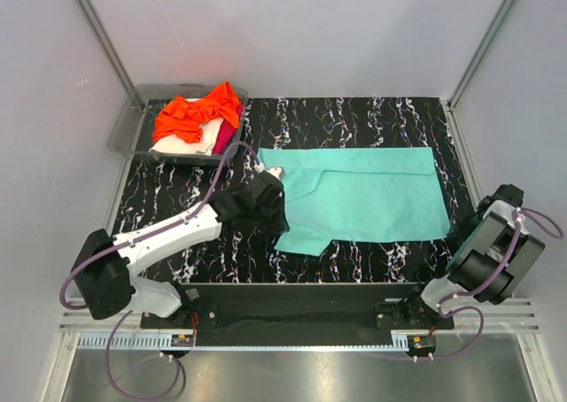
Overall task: Fold and stack the t-shirts
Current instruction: Fold the tshirt
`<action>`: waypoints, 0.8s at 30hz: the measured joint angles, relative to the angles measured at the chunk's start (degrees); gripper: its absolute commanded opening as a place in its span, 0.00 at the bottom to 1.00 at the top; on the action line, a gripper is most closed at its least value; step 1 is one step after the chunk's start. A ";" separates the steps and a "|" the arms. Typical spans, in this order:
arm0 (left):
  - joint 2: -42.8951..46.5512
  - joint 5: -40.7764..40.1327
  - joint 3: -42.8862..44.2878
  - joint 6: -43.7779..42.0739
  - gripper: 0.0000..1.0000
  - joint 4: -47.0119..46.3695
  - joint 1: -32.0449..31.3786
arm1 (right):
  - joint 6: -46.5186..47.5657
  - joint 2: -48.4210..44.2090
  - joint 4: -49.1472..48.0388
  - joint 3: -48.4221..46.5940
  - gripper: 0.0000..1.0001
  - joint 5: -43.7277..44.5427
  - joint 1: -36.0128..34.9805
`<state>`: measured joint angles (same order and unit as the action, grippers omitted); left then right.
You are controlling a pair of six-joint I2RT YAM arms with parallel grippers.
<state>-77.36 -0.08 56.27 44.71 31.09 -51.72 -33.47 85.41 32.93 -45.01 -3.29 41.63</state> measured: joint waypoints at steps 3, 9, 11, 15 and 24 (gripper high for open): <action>-0.42 0.00 1.77 -1.03 0.00 0.13 2.71 | 0.24 0.26 1.38 -2.23 0.00 -0.59 -0.68; -3.52 0.63 5.70 -3.19 0.00 0.11 10.03 | 0.70 4.24 3.19 -9.42 0.00 -0.92 -5.18; -5.11 1.27 6.91 -3.96 0.00 -0.17 12.26 | 0.81 5.90 4.11 -12.20 0.00 -0.92 -6.56; -8.68 3.52 9.27 -5.03 0.00 -0.50 15.89 | 1.53 10.67 6.05 -19.12 0.00 -1.01 -8.68; -15.43 6.75 13.49 -6.23 0.00 -1.14 20.02 | 2.86 20.26 9.88 -31.08 0.00 -2.56 -12.35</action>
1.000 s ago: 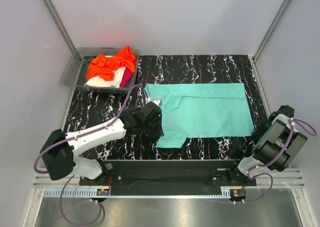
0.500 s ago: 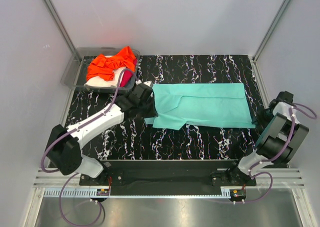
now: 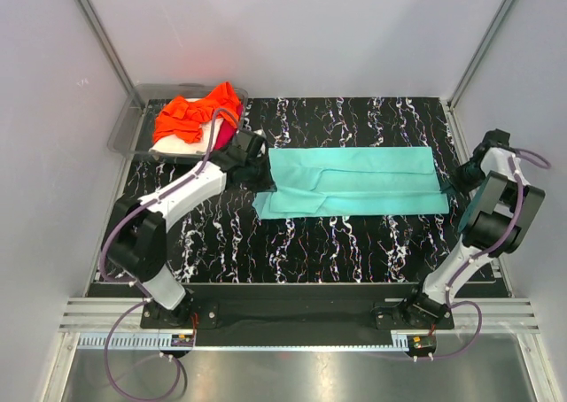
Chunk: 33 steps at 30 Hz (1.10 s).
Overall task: Fold and stack the t-shirts
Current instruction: Fold the tshirt
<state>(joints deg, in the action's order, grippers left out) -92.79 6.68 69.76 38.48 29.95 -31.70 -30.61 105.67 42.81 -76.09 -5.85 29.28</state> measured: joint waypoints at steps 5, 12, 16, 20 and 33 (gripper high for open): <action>-3.15 1.46 3.02 -0.52 0.00 -0.13 2.38 | 0.59 4.04 1.25 -5.88 0.00 -0.94 -2.40; -7.21 3.37 5.62 -0.57 0.00 -0.13 4.81 | 0.87 8.26 3.06 -11.15 0.00 -1.22 -3.96; -9.57 4.35 7.28 -0.59 0.00 0.00 5.46 | 1.03 9.81 4.04 -13.14 0.00 -1.16 -4.11; -11.98 5.33 9.79 -0.68 0.00 -0.11 6.05 | 1.27 11.47 4.66 -14.45 0.00 -1.05 -4.11; -17.88 8.44 15.28 -1.20 0.00 -0.04 7.78 | 1.44 12.61 5.95 -15.65 0.01 -0.68 -4.11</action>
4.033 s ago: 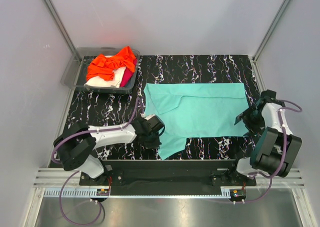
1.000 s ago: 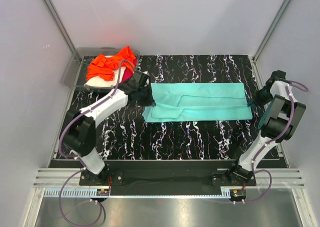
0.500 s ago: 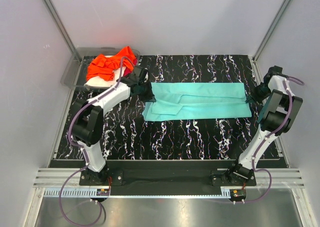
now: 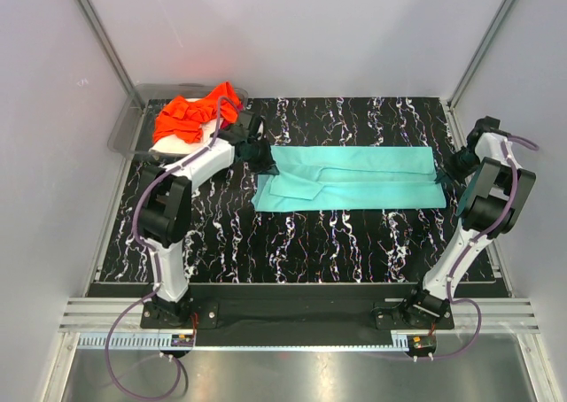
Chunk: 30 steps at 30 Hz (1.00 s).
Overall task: Fold and stack the t-shirts
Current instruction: Fold the tshirt
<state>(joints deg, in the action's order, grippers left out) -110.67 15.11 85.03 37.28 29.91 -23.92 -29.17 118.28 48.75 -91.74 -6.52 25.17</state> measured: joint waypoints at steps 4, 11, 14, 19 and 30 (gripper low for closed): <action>-2.14 0.33 1.40 0.00 0.01 -0.04 0.55 | 0.00 0.66 0.17 -0.98 0.01 0.00 0.00; -6.12 0.94 3.78 -0.04 0.02 0.07 2.40 | -0.02 2.75 0.37 -1.64 0.04 -0.02 0.00; -7.34 1.20 4.74 -0.28 0.02 0.13 2.62 | -0.07 3.45 0.57 -1.90 0.06 -0.04 0.00; -9.29 1.84 6.91 -1.68 0.18 0.31 2.60 | -0.20 4.72 0.66 -3.78 0.19 -0.02 0.00; -7.28 -1.03 9.55 -8.11 0.42 5.20 2.01 | 4.33 5.35 5.31 -11.50 0.60 4.61 0.00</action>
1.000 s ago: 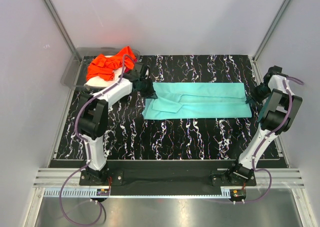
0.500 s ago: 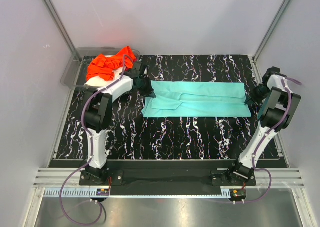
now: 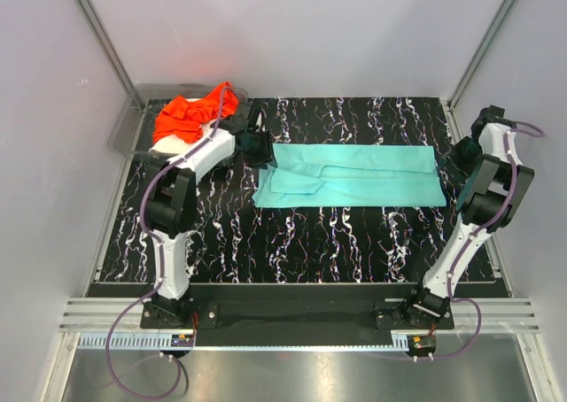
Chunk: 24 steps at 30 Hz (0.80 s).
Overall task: Fold and stack the t-shirts
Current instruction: Fold the tshirt
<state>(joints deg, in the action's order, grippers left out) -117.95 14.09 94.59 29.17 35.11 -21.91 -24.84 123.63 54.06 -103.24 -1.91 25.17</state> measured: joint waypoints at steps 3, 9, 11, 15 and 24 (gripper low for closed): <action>4.11 -2.34 -0.15 -2.19 0.46 2.21 -1.14 | 1.60 -1.20 1.42 0.04 0.66 1.90 0.00; 16.33 -5.64 -3.52 -4.26 0.47 2.95 -5.57 | 2.62 -7.21 2.64 2.95 0.70 2.99 -0.28; 19.26 -6.23 -5.27 -4.37 0.47 3.08 -6.97 | 2.67 -9.33 2.84 4.24 0.71 2.99 -0.76; 21.53 -7.41 -8.33 -4.33 0.48 3.78 -8.52 | 2.78 -13.16 2.84 7.17 0.72 2.89 -3.02; 21.59 -10.23 -13.94 -1.05 0.49 5.79 -13.62 | 3.28 -18.82 2.54 14.29 0.74 2.23 -10.23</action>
<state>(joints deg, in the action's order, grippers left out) -96.36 3.86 80.64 28.12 40.91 -35.53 -21.56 104.81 56.60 -88.95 0.32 14.94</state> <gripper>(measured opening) 0.490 0.735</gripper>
